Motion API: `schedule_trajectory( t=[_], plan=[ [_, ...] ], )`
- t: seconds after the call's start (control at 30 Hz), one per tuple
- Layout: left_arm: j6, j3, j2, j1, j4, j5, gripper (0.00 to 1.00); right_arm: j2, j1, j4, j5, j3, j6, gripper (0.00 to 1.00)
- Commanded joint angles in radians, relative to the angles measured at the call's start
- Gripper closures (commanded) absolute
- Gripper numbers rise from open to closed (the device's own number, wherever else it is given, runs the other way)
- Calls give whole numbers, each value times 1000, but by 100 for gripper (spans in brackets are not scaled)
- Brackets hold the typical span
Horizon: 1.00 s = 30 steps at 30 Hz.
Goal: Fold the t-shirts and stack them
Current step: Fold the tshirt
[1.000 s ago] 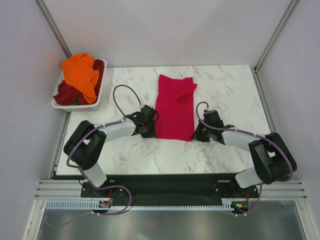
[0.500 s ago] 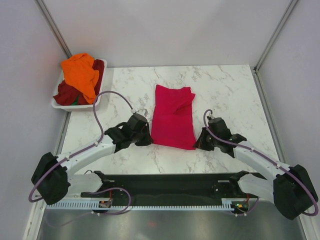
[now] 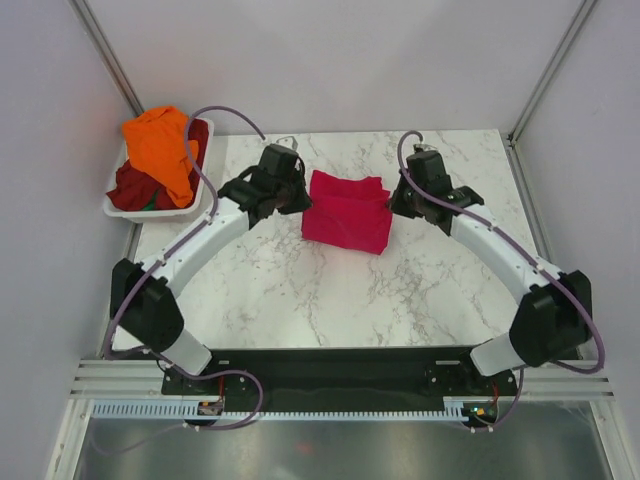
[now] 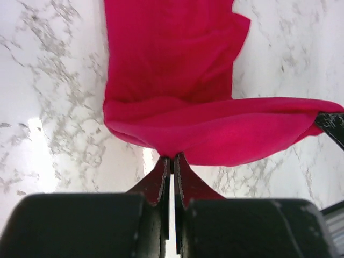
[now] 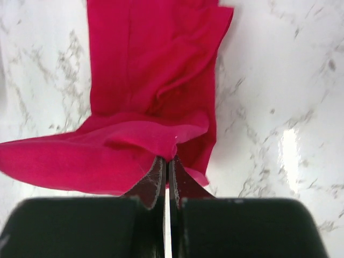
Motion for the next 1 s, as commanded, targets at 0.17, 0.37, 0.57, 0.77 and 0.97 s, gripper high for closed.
schedule_trajectory(
  t=[0.17,0.37,0.57,0.77,0.97],
  plan=[
    [123,367,325,125,-62,152,98,295,-72,-26,68,298,-57,100],
    [140,568,545,168,-102,197,98,474,-101,-29,36,477,-60,100],
    [172,823,735,214,-115,229,91,695,-138,-58,20,666,-51,91],
    [174,1079,874,262,-148,322,3,829,-157,-175,94,936,-66,22],
    [203,956,726,262,-146,254,0,610,-131,-114,237,741,-89,20]
  ],
)
